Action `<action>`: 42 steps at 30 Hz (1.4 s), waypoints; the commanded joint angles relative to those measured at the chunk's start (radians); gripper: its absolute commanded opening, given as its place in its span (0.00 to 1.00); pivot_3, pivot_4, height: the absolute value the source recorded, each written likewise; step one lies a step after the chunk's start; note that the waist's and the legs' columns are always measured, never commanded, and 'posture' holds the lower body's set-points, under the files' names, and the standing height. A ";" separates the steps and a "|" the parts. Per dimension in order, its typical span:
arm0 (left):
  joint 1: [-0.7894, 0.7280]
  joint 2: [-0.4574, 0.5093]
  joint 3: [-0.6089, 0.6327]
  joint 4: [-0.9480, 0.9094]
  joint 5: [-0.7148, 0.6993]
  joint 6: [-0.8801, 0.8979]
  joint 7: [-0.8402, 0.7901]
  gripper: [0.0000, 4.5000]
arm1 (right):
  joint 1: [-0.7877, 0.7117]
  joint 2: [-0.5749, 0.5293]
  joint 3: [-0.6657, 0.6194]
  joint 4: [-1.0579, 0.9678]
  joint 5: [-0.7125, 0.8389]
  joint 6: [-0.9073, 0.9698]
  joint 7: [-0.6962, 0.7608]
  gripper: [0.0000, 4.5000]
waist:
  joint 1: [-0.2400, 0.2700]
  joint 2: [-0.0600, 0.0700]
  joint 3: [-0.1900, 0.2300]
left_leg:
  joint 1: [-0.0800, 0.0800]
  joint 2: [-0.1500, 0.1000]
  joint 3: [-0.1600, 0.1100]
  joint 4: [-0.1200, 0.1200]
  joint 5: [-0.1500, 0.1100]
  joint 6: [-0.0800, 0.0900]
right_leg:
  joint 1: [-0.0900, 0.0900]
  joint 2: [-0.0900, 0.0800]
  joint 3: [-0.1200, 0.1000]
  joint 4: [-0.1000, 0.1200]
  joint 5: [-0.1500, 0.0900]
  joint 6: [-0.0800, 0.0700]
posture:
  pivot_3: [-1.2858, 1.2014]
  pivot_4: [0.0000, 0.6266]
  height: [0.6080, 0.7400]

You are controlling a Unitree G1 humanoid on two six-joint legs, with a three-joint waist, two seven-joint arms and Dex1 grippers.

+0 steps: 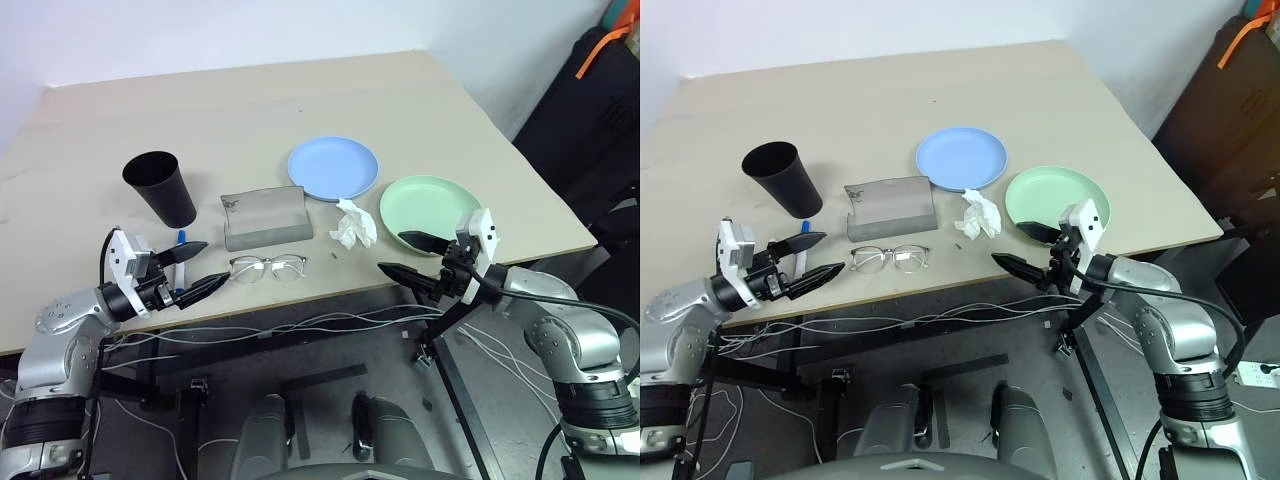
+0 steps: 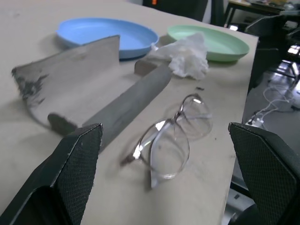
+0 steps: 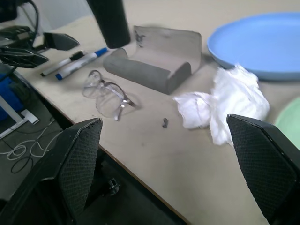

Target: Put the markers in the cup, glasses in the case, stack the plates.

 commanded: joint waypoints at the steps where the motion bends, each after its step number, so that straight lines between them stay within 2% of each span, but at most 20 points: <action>1: -0.039 0.024 0.001 0.000 0.008 0.004 -0.013 1.00 | -0.034 0.001 -0.048 -0.017 0.027 0.017 -0.031 0.99 | 0.000 0.000 0.000 | 0.000 0.000 0.000 0.000 0.000 0.000 | 0.000 0.000 0.000 0.000 0.000 0.000 | 0.52 0.24 1.00; 6: -0.061 0.016 -0.018 -0.027 0.008 0.022 -0.013 1.00 | -0.069 -0.008 -0.057 0.020 0.005 0.021 -0.065 0.99 | -0.001 0.000 0.000 | 0.000 0.000 0.001 0.000 0.002 0.003 | 0.000 0.000 0.001 0.000 0.000 0.000 | 0.52 0.24 1.00; 13: -0.095 -0.023 -0.073 -0.086 0.016 0.066 0.040 1.00 | -0.118 -0.117 -0.014 0.067 -0.056 0.123 -0.049 0.99 | 0.000 0.000 0.000 | 0.000 -0.001 0.000 0.002 0.002 0.003 | 0.000 0.000 0.001 0.001 0.000 0.000 | 0.52 0.24 1.00; 16: -0.110 -0.031 -0.094 -0.088 0.028 0.073 0.052 1.00 | -0.184 -0.154 0.045 0.115 -0.095 0.178 -0.031 0.99 | -0.003 0.000 0.000 | 0.001 -0.001 0.001 0.002 0.002 0.003 | 0.000 0.000 0.002 0.002 0.000 0.000 | 0.52 0.24 1.00; 20: -0.132 -0.043 -0.111 -0.074 0.046 0.069 0.063 1.00 | -0.268 -0.192 0.170 0.225 -0.221 0.142 0.012 0.99 | -0.004 0.000 0.000 | 0.001 0.000 0.001 0.002 0.002 0.003 | -0.002 0.001 0.003 0.006 0.000 0.000 | 0.52 0.24 1.00; 28: -0.121 -0.064 -0.108 -0.074 0.049 0.053 0.072 1.00 | -0.415 -0.159 0.255 0.463 -0.344 0.094 0.068 0.99 | -0.003 0.000 0.000 | 0.001 -0.001 0.001 0.007 0.002 0.003 | -0.002 0.001 0.004 0.010 0.000 0.000 | 0.52 0.24 1.00; 32: -0.108 -0.068 -0.124 -0.054 0.061 0.062 0.066 1.00 | -0.435 -0.156 0.271 0.496 -0.378 0.089 0.088 0.83 | -0.002 0.000 0.000 | 0.001 0.000 0.001 0.007 0.002 0.003 | -0.002 0.001 0.004 0.011 0.000 0.000 | 0.52 0.24 1.00; 42: -0.155 -0.090 -0.163 0.014 0.107 0.037 0.055 1.00 | -0.474 -0.143 0.270 0.510 -0.416 0.124 0.109 0.09 | -0.001 0.000 0.000 | 0.001 0.000 0.001 0.010 0.002 0.003 | -0.002 0.001 0.004 0.013 0.000 0.000 | 0.52 0.24 1.00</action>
